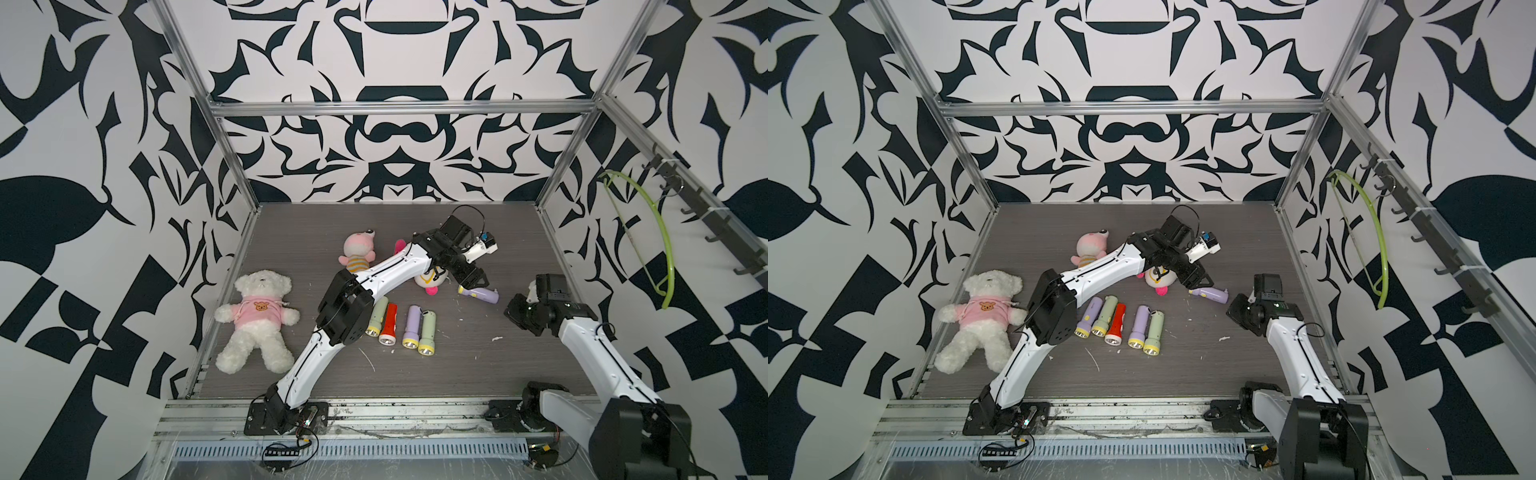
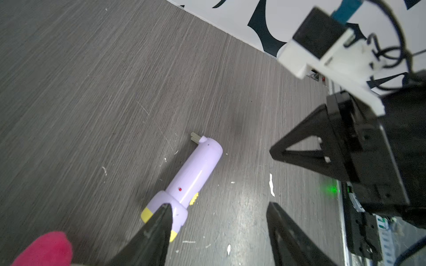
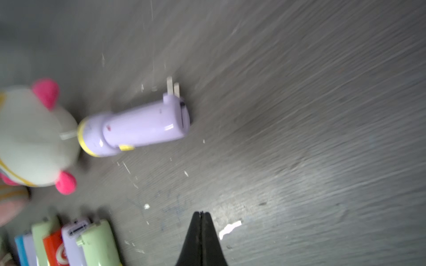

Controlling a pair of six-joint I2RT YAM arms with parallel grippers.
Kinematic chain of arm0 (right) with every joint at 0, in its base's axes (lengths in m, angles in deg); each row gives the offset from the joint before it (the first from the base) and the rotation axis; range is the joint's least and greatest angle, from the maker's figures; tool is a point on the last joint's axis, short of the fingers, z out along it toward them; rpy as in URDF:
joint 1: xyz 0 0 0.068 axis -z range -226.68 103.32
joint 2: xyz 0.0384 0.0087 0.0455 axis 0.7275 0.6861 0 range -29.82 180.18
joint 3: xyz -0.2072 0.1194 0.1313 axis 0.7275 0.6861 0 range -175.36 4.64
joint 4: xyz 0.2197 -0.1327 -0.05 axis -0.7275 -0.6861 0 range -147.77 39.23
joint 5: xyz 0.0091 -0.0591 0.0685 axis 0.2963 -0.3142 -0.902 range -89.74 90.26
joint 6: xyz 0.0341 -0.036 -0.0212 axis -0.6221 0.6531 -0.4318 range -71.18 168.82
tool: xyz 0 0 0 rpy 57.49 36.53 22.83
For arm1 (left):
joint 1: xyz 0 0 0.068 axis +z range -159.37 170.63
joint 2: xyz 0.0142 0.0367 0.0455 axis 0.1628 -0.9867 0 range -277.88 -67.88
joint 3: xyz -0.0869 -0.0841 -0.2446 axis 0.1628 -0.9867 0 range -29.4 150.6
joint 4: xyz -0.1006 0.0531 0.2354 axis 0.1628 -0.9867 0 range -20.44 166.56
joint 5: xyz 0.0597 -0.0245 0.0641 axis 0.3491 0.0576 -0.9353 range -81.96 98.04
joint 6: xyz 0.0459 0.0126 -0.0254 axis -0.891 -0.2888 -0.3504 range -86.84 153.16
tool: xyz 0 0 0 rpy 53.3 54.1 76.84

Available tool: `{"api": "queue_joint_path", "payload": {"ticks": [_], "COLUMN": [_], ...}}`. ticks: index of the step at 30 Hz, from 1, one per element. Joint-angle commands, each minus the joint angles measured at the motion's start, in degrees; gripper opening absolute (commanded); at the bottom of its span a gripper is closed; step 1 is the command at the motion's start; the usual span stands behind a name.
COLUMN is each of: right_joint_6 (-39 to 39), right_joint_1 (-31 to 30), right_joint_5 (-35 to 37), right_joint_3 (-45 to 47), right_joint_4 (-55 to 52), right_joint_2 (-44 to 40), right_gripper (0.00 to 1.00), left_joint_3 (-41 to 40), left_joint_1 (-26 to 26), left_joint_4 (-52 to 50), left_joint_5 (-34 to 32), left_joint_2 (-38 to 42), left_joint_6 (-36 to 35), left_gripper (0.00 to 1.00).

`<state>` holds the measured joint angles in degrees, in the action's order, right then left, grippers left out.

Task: Close the plug at the bottom of the flashlight
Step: Adjust the flashlight at the center of the board.

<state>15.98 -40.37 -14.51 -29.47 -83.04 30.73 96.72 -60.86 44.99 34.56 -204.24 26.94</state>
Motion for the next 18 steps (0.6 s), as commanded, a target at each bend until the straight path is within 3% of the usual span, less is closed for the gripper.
{"api": "queue_joint_path", "payload": {"ticks": [1,7,11,18], "right_joint_6": [-0.4,-1.18,-1.52,-1.57], "right_joint_1": [0.02,0.02,0.07,0.28], "right_joint_5": [-5.91,-6.66,-6.86,-7.07], "right_joint_3": [0.5,2.47,2.16,0.42], "right_joint_4": [1.72,3.58,5.09,9.26], "right_joint_2": [0.78,2.21,4.73,14.96], "right_gripper": [0.0,0.0,0.0,0.0], "left_joint_3": [4.75,10.89,16.16,14.5], "left_joint_1": [0.09,-0.11,-0.11,-0.02], "left_joint_4": [-2.28,-1.22,-2.55,-1.38], "left_joint_5": [-1.15,-5.29,-6.67,-7.92], "left_joint_2": [-3.59,-9.52,-14.06,-15.69], "left_joint_6": [2.17,5.33,7.75,10.43], "left_gripper": [0.67,0.5,0.48,0.45]}}
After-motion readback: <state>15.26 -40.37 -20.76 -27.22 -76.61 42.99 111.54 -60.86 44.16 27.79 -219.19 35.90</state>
